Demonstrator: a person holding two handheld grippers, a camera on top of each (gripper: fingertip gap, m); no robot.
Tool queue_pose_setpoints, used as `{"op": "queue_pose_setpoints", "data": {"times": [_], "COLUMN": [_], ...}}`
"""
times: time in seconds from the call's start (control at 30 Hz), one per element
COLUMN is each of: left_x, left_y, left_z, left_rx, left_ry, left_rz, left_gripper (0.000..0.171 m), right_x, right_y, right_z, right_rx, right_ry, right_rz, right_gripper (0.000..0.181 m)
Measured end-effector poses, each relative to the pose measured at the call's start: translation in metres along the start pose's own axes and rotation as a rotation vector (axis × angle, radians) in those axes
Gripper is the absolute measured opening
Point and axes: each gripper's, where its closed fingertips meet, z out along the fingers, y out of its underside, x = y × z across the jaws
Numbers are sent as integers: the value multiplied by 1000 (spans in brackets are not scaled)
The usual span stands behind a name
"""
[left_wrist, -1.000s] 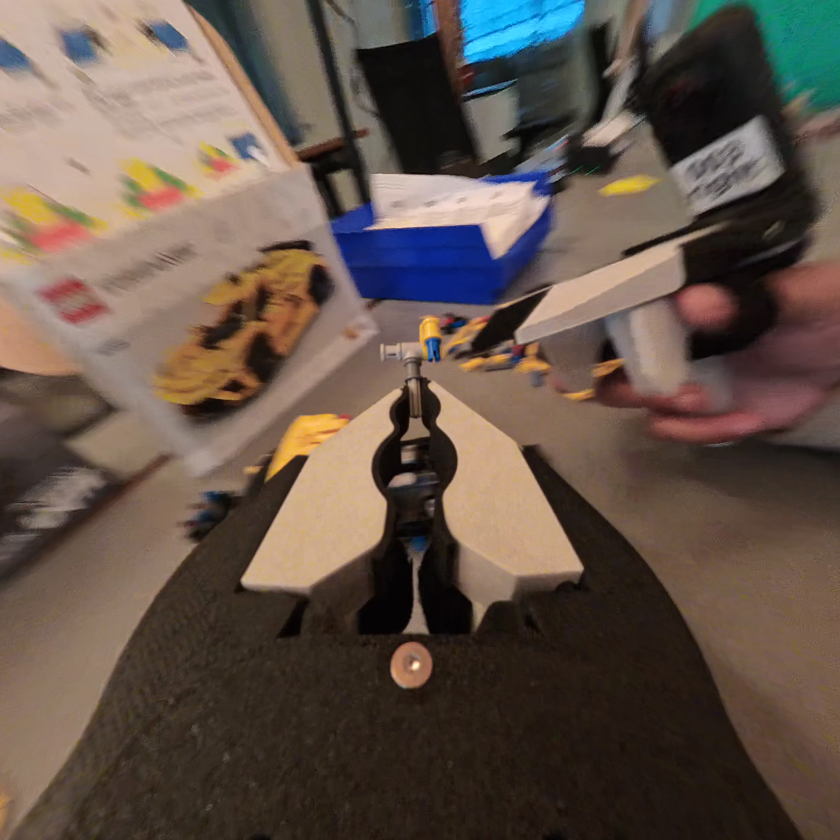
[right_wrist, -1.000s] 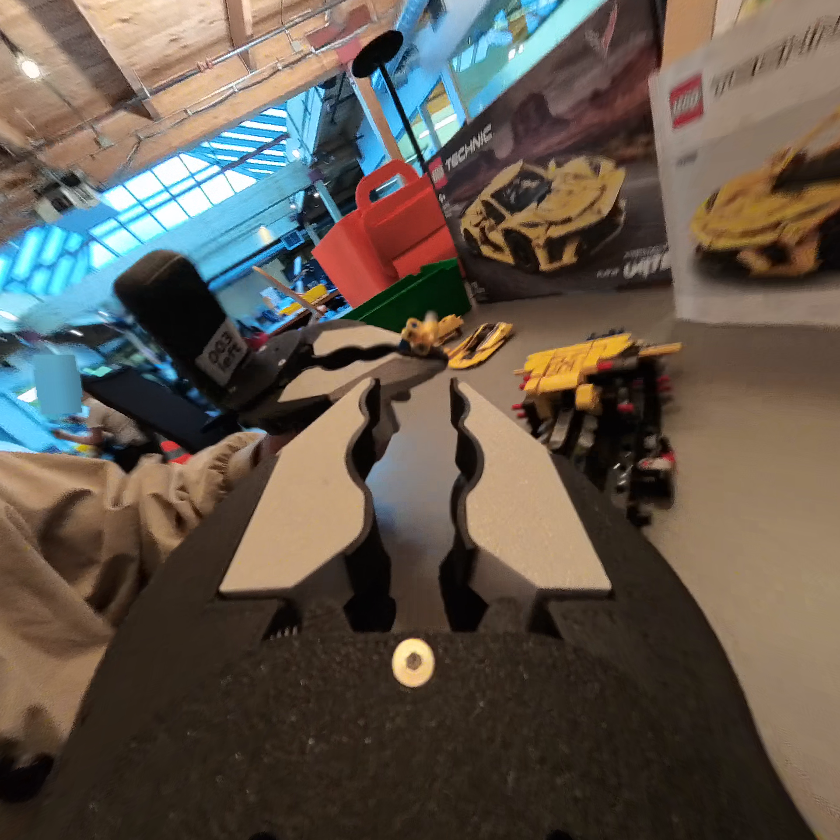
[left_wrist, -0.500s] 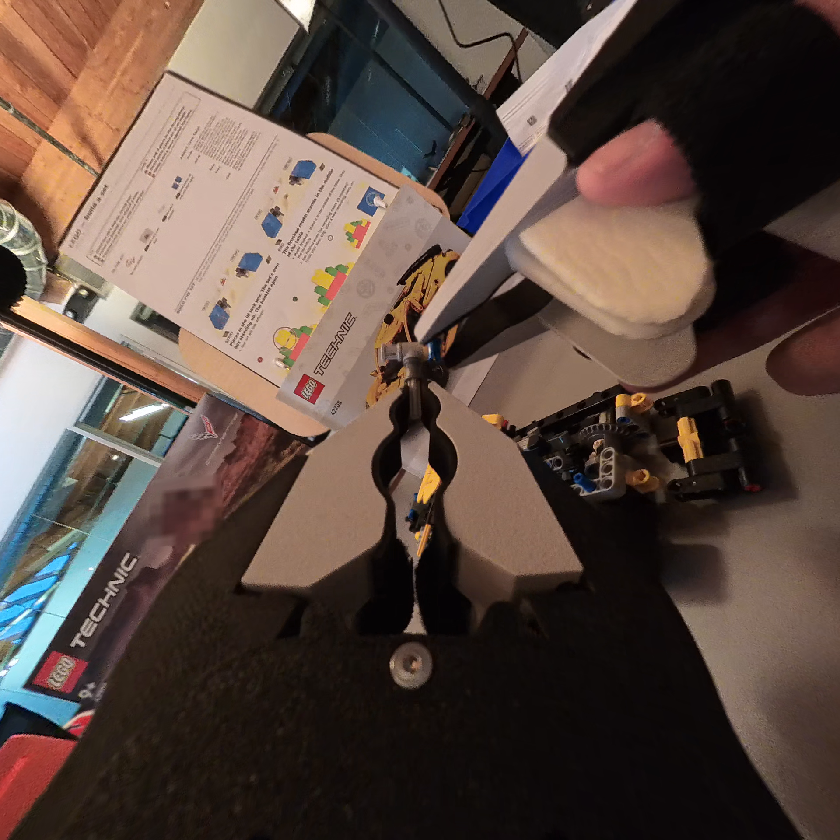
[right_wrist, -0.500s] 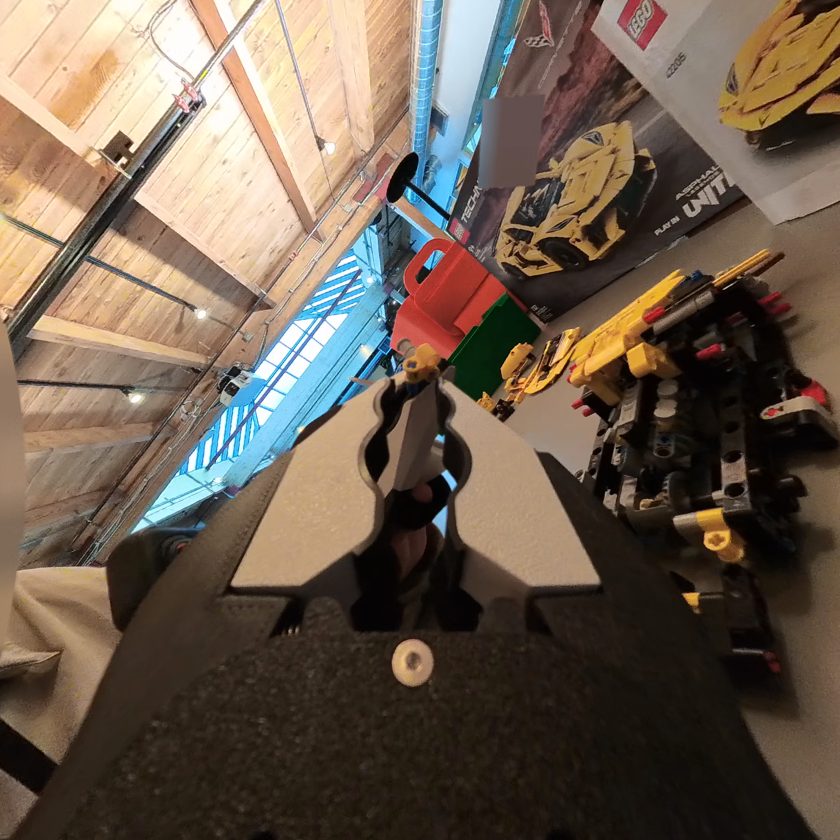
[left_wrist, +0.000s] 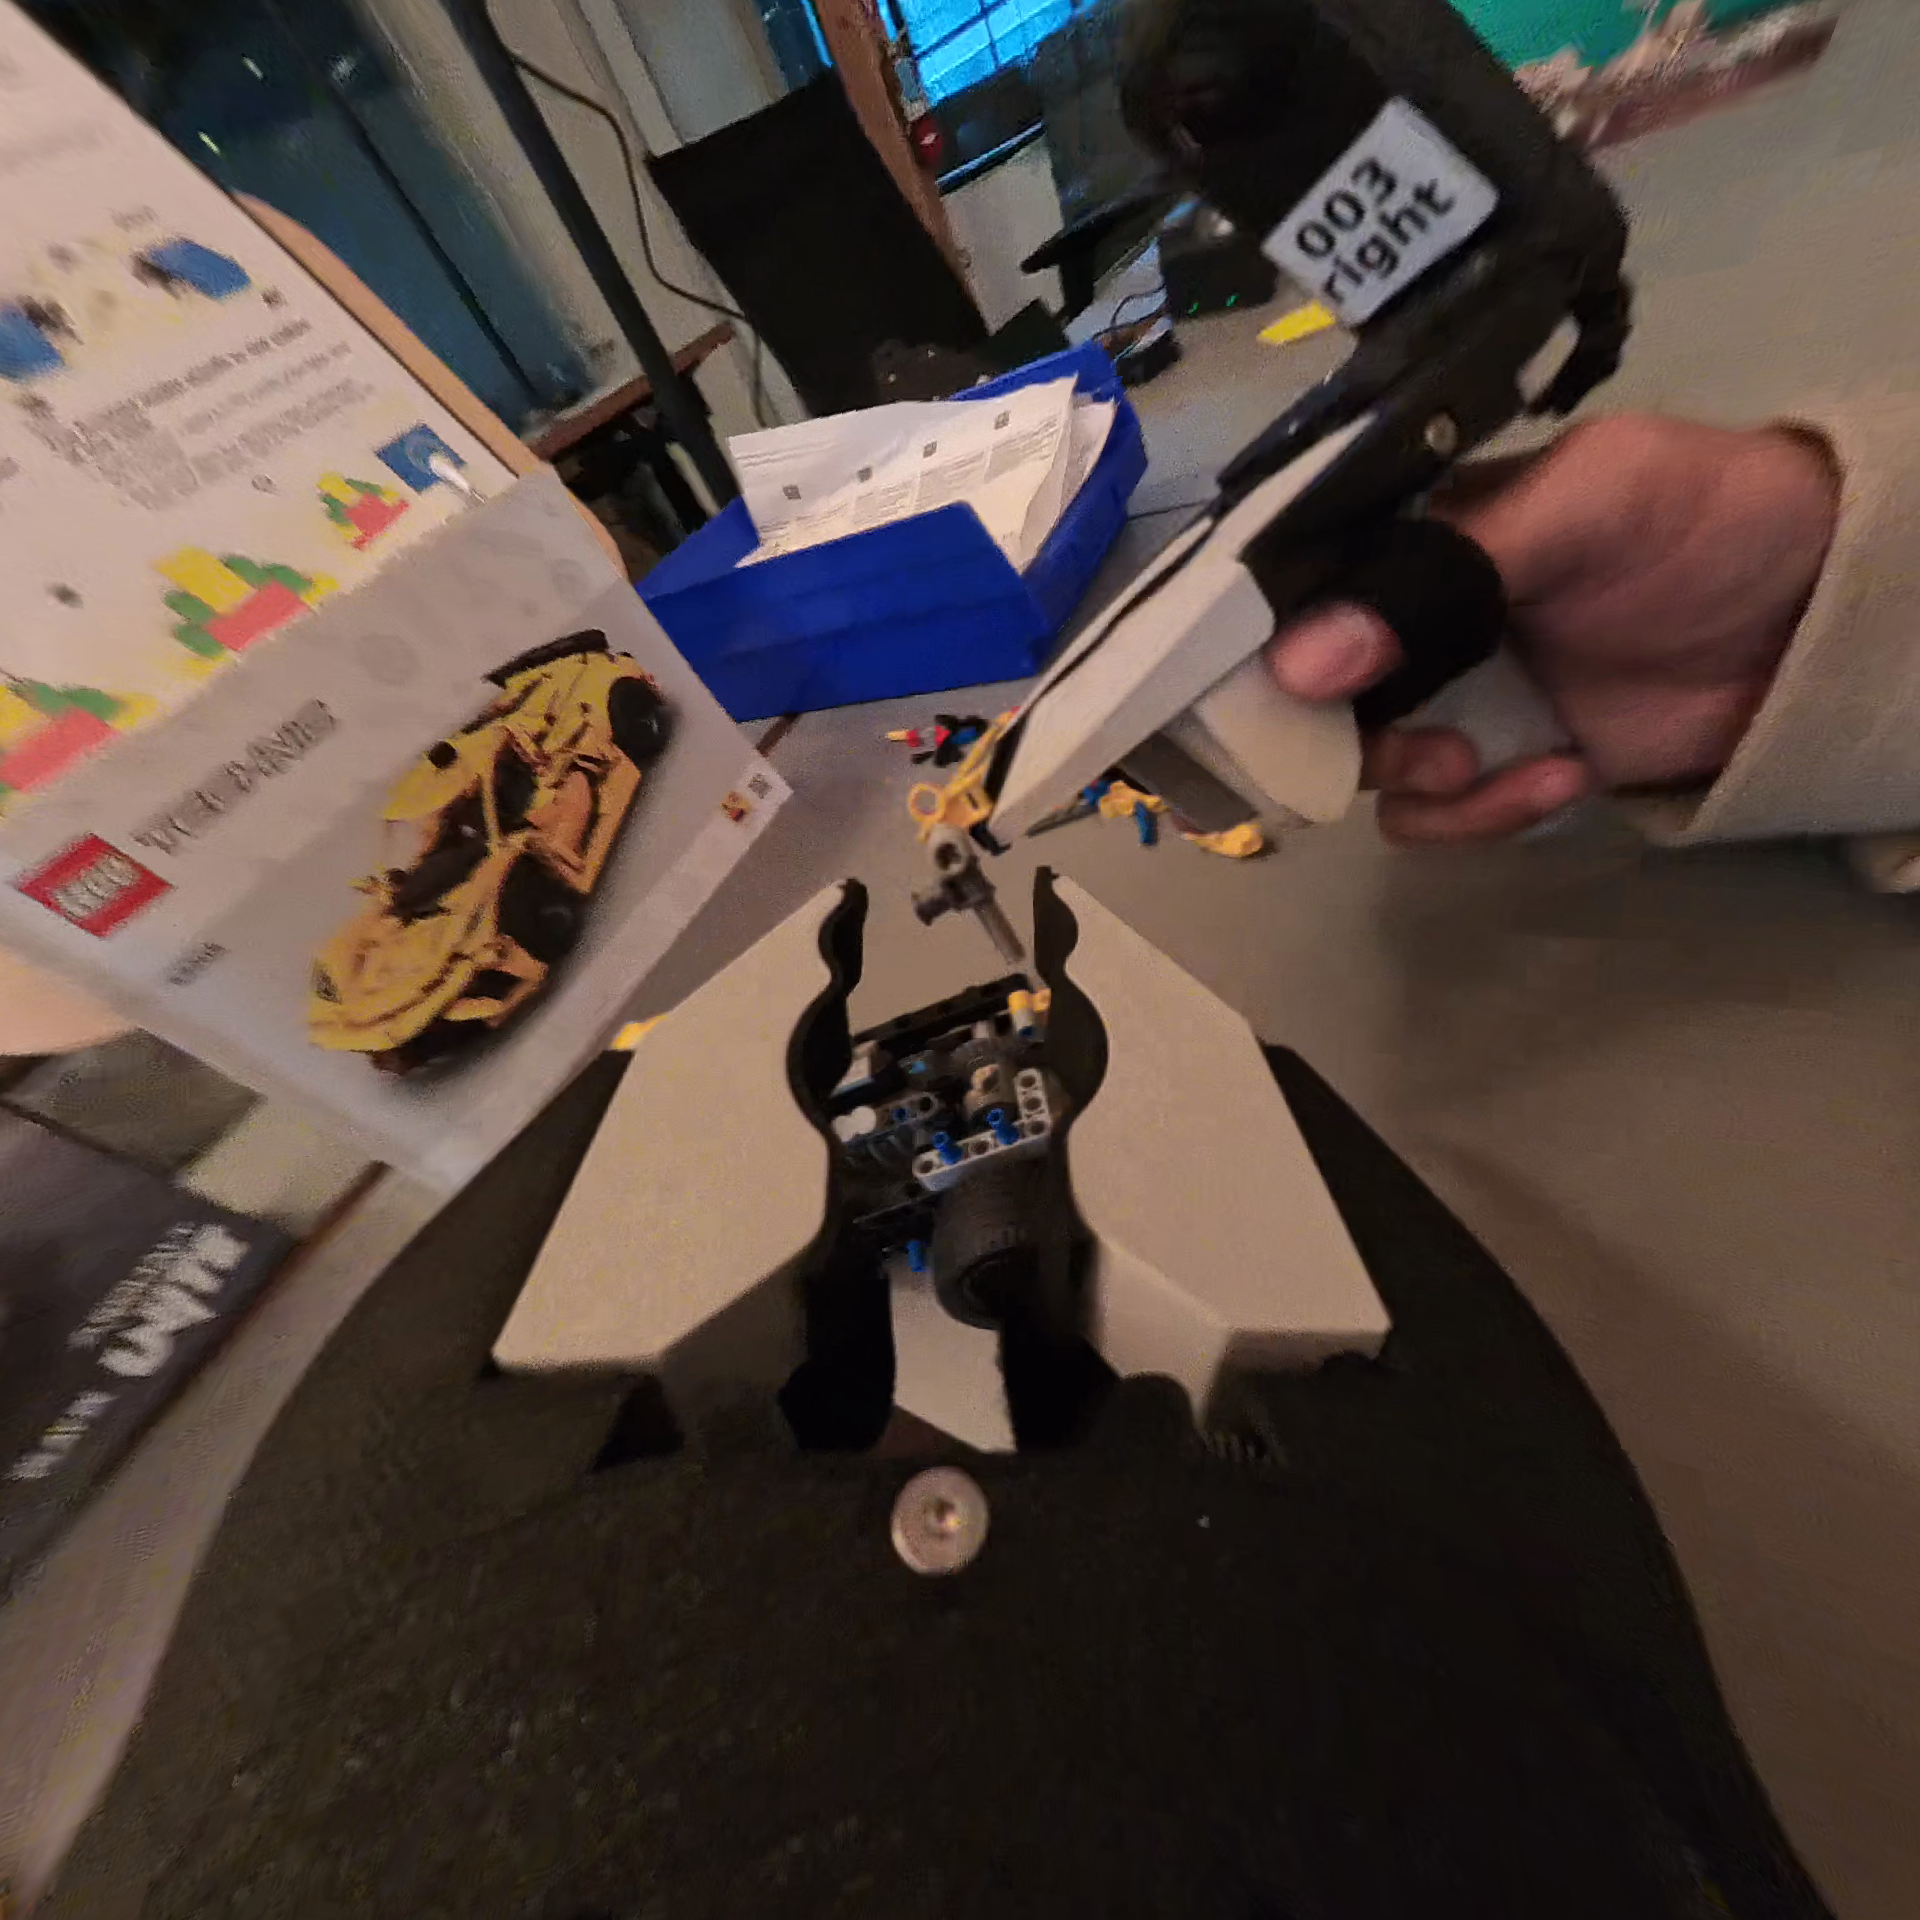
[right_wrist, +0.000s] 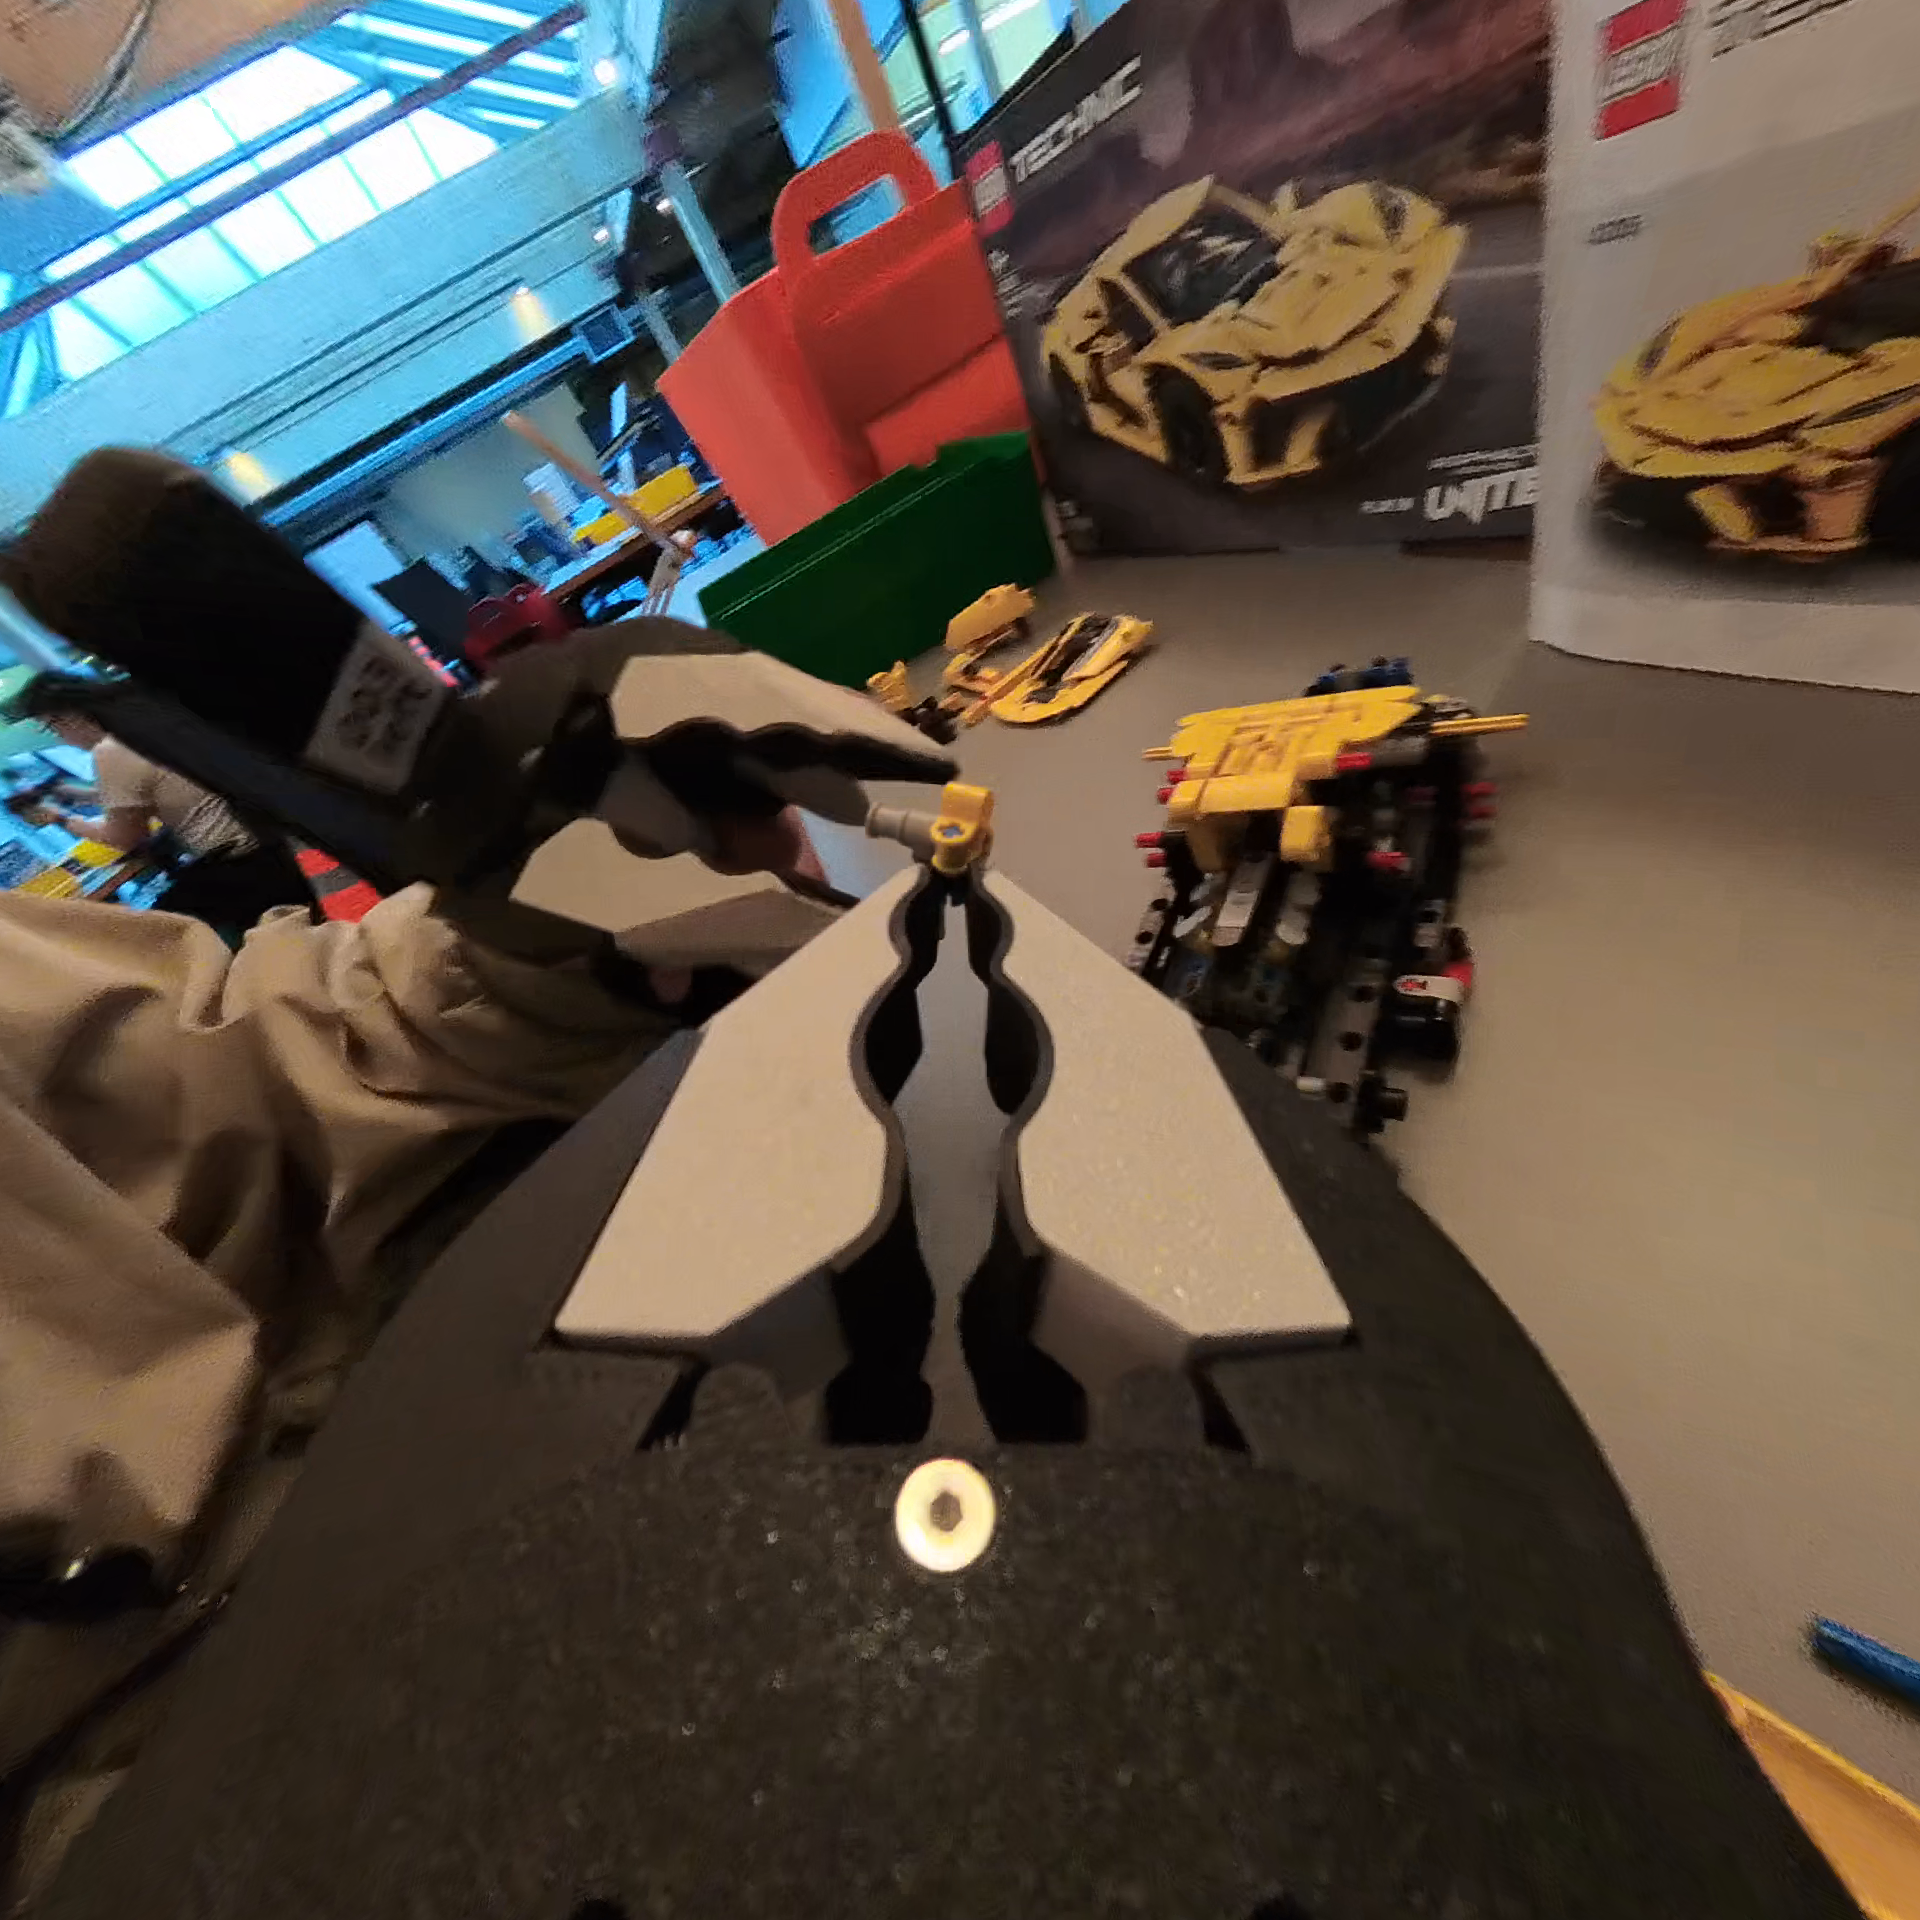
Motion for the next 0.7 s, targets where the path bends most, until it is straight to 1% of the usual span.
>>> {"op": "queue_pose_setpoints", "data": {"times": [0.07, 0.13, 0.2, 0.27, 0.37, 0.43, 0.53, 0.63, 0.7], "left_x": [5, 8, 10, 8, 1, 0, 0, 1, 3], "left_y": [6, 10, 14, 17, 16, 13, 4, 0, -2], "left_z": [1, 3, 5, 6, 8, 7, 6, 4, 3], "left_rx": [-16, -22, -33, -53, -47, -30, 30, 59, 68], "left_ry": [87, 110, 106, 85, 42, 48, 80, 86, 82], "left_rz": [-87, -105, -82, -69, -108, -146, -249, -242, -239], "left_gripper": [32, 31, 17, 16, 15, 15, 15, 15, 15], "right_x": [-5, -12, -11, -6, -3, -3, -9, -13, -14], "right_y": [2, 7, 11, 12, 6, 3, -4, -5, -3], "right_z": [2, 5, 8, 9, 12, 13, 12, 10, 8], "right_rx": [-15, -53, -76, -79, -12, 19, 72, 76, 44], "right_ry": [-13, -31, -10, 34, 96, 83, 13, -25, -34], "right_rz": [-44, -93, -130, -154, -186, -149, -80, -45, -65], "right_gripper": [3, 3, 3, 3, 3, 4, 3, 3, 3]}}
